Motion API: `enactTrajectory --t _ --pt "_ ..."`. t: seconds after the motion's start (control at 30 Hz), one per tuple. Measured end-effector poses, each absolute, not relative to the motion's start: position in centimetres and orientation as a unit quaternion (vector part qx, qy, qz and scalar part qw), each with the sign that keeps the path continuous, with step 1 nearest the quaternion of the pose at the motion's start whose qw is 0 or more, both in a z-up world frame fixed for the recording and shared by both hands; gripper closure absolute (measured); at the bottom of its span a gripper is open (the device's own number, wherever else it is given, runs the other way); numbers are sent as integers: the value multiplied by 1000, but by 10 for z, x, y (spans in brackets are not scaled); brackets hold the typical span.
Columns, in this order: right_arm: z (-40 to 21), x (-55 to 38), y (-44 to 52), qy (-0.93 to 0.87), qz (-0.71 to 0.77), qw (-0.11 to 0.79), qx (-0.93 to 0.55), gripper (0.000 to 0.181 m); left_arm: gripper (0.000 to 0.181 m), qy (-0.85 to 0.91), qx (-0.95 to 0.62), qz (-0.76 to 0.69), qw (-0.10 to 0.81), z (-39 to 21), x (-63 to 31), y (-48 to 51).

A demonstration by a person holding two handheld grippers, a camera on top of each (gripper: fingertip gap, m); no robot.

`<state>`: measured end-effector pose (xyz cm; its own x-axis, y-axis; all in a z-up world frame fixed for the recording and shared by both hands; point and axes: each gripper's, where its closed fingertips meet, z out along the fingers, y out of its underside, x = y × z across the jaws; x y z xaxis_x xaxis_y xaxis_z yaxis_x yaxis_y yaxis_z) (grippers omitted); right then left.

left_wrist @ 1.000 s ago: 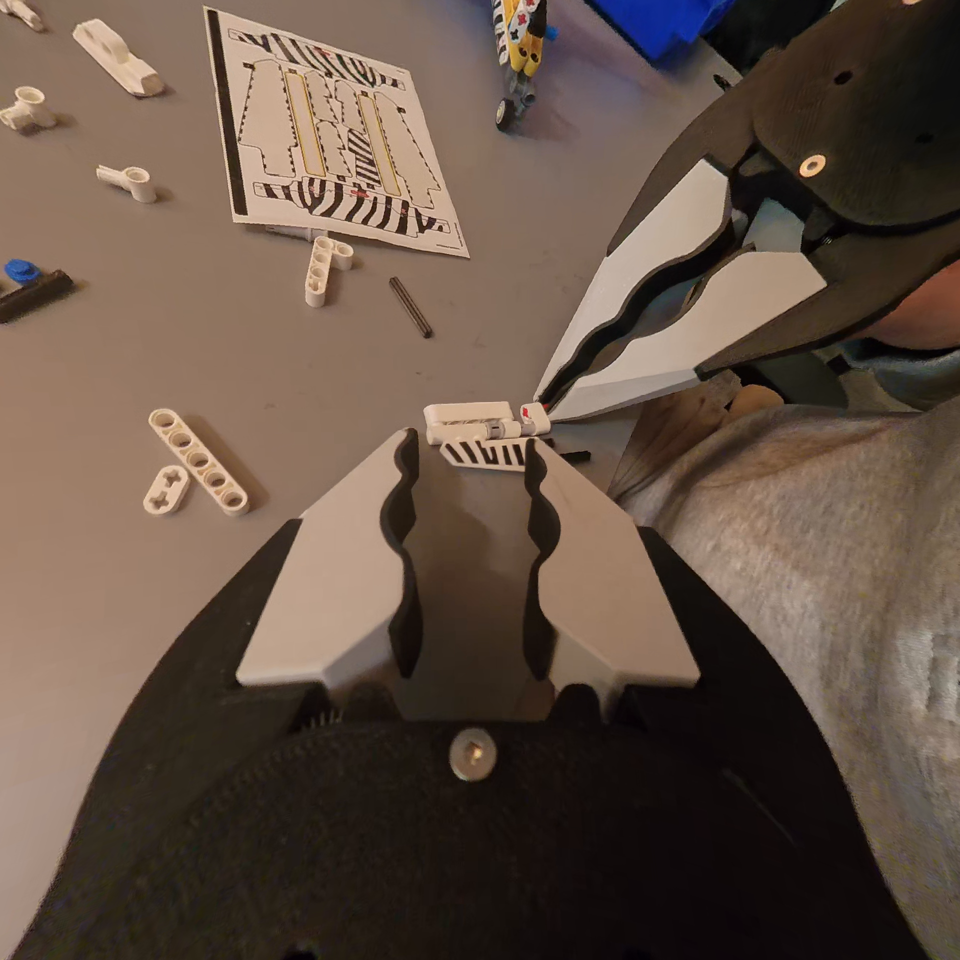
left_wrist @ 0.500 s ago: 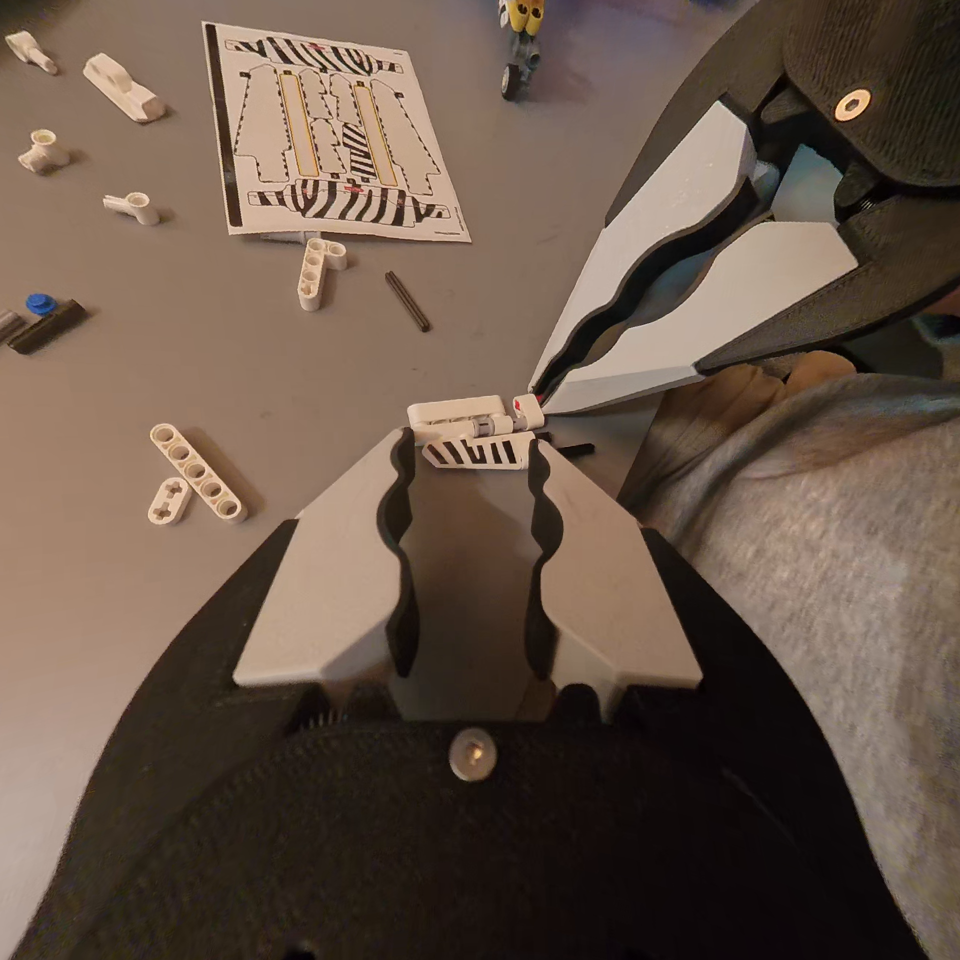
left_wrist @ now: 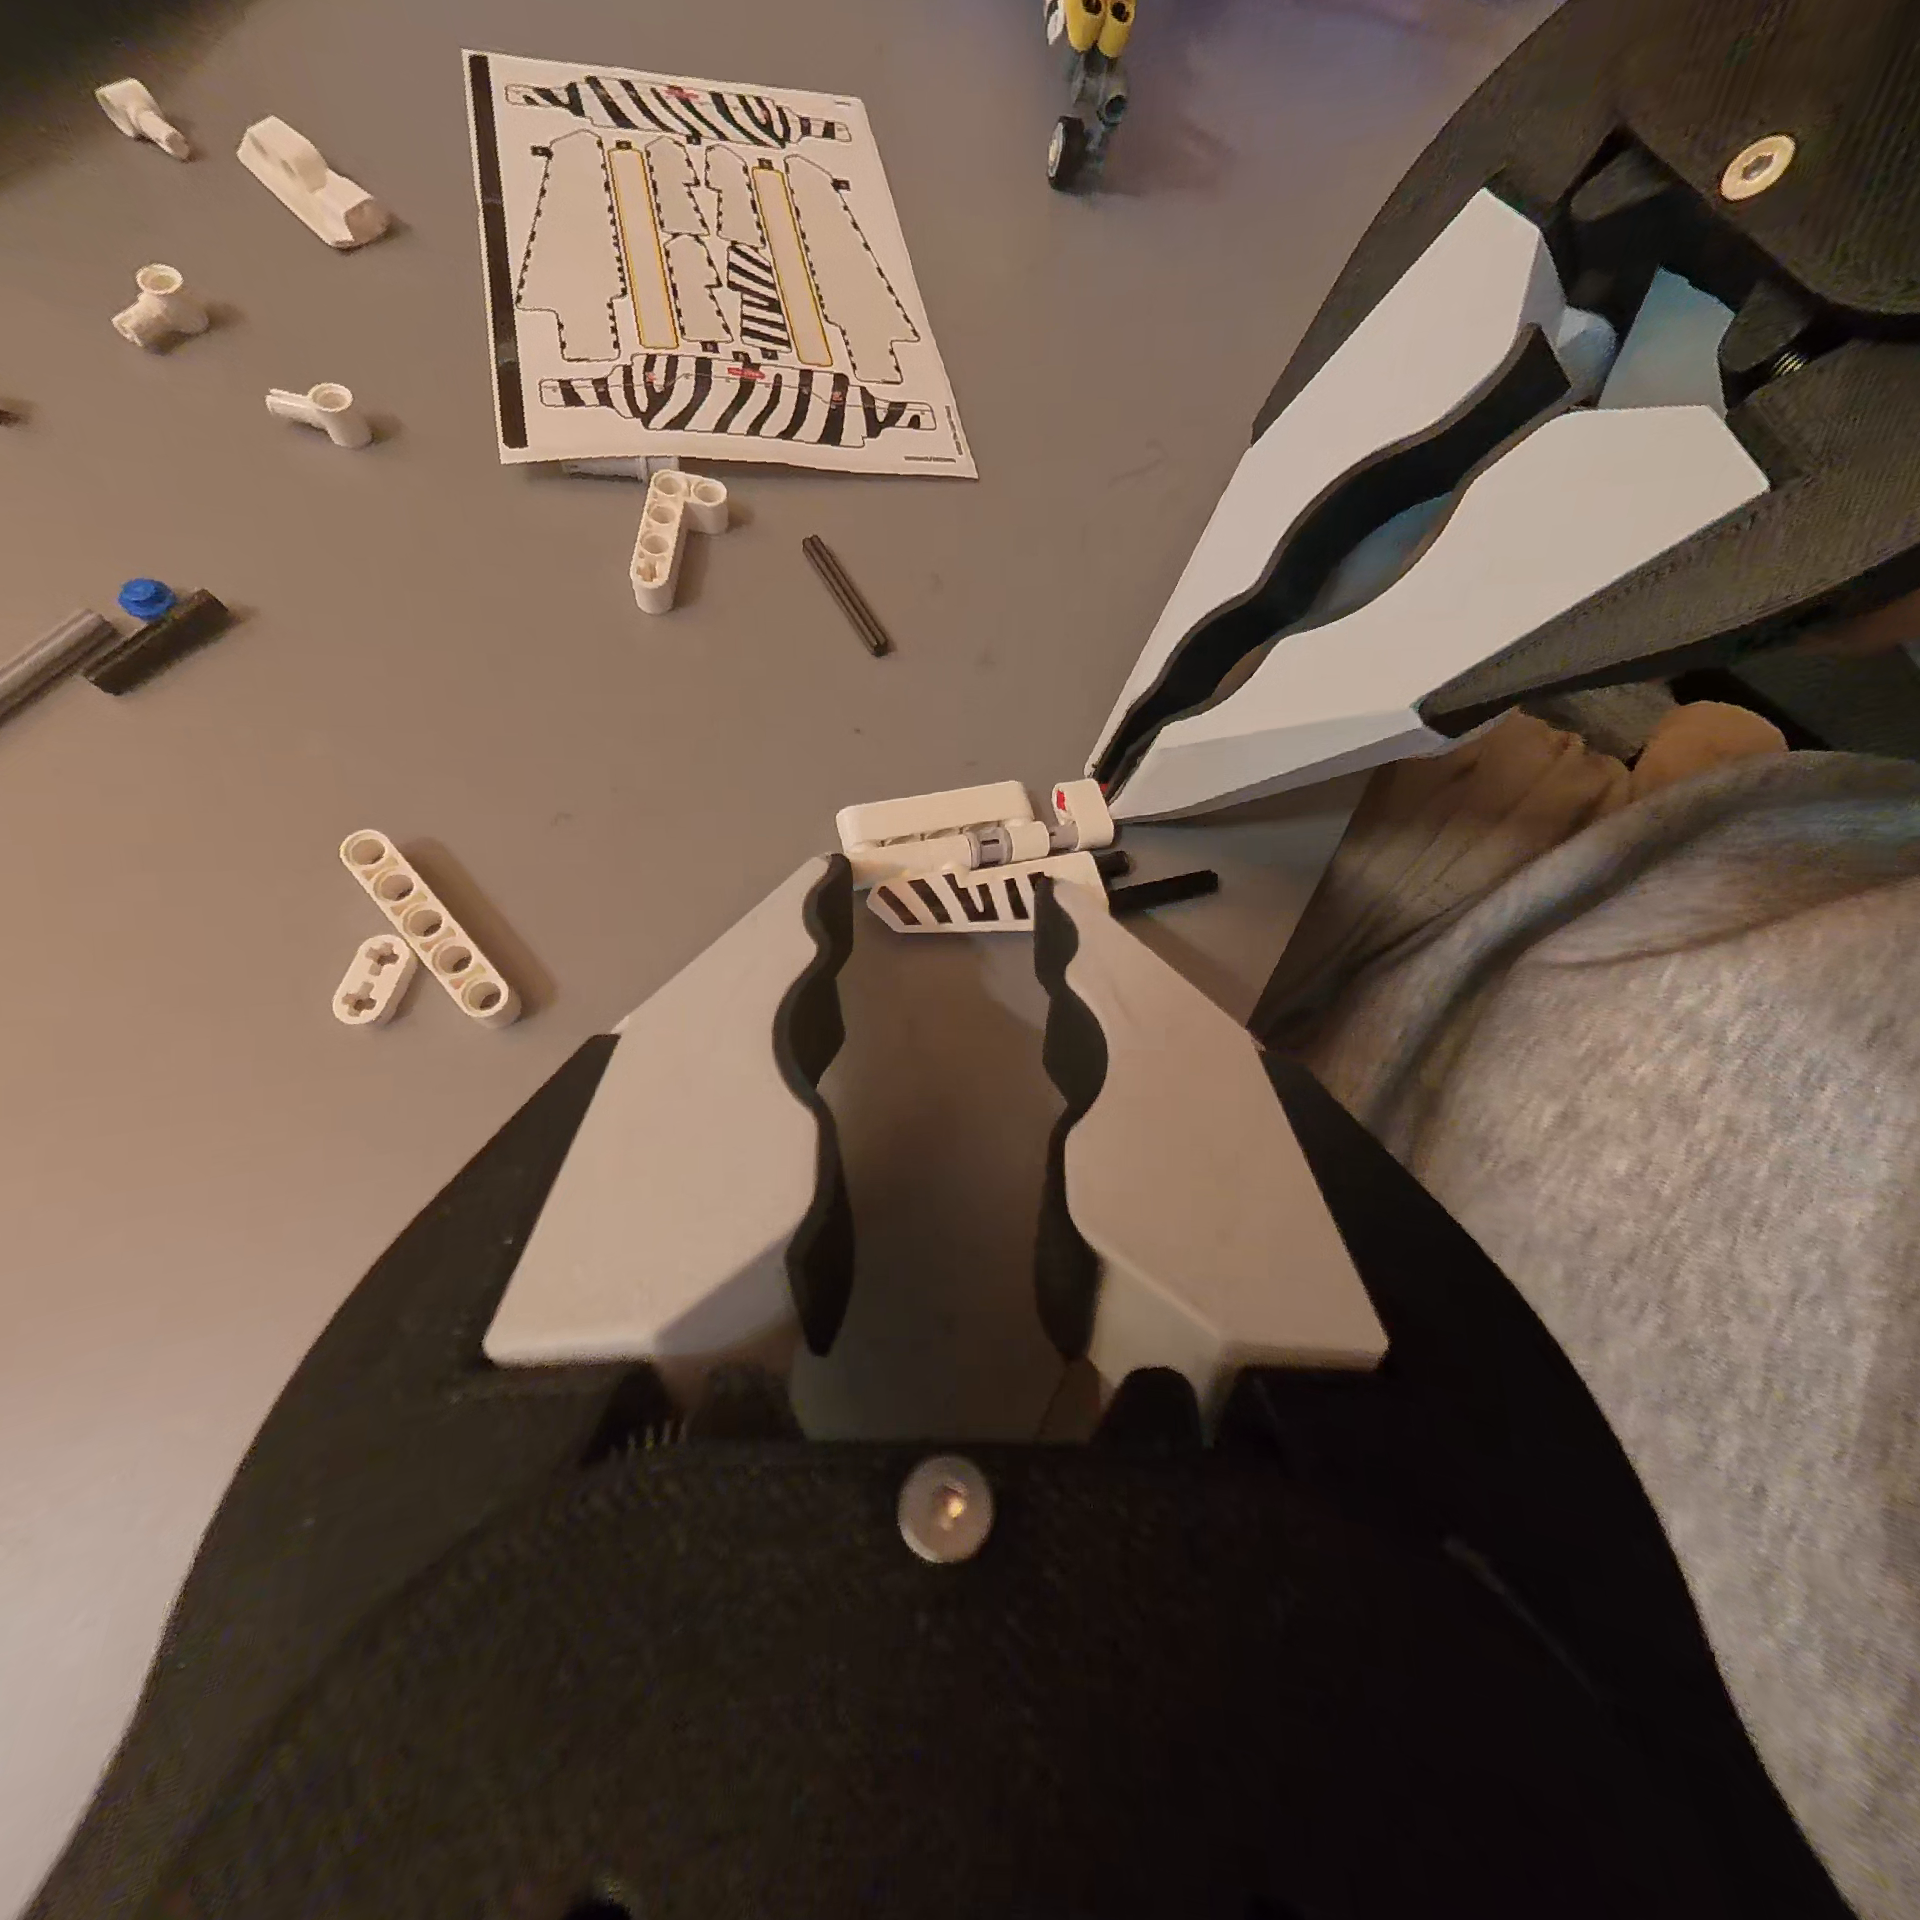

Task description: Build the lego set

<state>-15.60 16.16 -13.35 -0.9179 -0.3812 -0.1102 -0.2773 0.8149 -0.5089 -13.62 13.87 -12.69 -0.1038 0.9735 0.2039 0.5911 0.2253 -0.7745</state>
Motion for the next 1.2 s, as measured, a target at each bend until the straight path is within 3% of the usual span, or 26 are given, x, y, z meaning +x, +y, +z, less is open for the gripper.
enactTrajectory --t 0.5,0.7,0.97,1.2 --pt "-133 -156 160 945 -259 60 -191 178 151 -702 -557 286 340 -128 -135 135" --pt "-128 -157 157 922 -289 -21 -258 179 151 -707 -551 291 334 -128 -134 133" --pt "-129 -158 155 914 -299 -21 -272 178 152 -709 -548 291 336 -128 -134 132" --pt "-131 -158 156 919 -306 31 -245 179 152 -708 -549 292 335 -128 -134 132"
